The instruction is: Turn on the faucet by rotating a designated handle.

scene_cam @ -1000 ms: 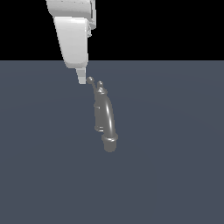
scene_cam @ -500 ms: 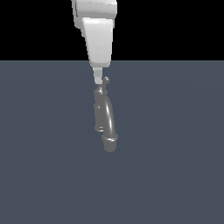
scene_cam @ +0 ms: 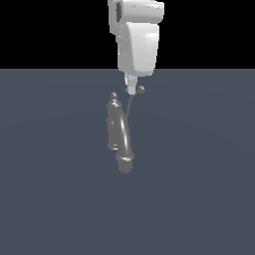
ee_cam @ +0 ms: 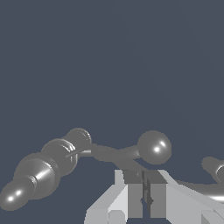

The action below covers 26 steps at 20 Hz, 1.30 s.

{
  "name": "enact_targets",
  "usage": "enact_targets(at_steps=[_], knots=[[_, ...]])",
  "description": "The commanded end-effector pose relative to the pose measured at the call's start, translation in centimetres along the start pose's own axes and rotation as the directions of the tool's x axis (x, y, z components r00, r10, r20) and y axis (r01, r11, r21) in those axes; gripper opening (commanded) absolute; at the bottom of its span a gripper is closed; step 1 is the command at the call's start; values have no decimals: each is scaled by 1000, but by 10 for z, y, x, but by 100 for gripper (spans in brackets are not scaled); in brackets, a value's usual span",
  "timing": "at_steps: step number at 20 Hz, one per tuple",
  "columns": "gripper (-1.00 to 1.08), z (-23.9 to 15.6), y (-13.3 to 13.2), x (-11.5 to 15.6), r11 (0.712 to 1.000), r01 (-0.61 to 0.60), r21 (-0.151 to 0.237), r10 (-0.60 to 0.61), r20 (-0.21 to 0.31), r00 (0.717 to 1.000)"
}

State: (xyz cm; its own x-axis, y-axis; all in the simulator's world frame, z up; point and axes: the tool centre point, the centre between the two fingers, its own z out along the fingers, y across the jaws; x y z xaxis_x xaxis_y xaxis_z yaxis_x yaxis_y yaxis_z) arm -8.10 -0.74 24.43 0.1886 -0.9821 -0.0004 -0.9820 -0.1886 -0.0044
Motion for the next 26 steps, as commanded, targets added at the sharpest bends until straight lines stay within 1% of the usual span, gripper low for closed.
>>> enact_targets(at_steps=[1, 26], knots=[[-100, 0, -2, 3, 1000, -1, 0, 1, 0, 1000], [-100, 2, -57, 74, 1000, -25, -4, 25, 0, 1000]])
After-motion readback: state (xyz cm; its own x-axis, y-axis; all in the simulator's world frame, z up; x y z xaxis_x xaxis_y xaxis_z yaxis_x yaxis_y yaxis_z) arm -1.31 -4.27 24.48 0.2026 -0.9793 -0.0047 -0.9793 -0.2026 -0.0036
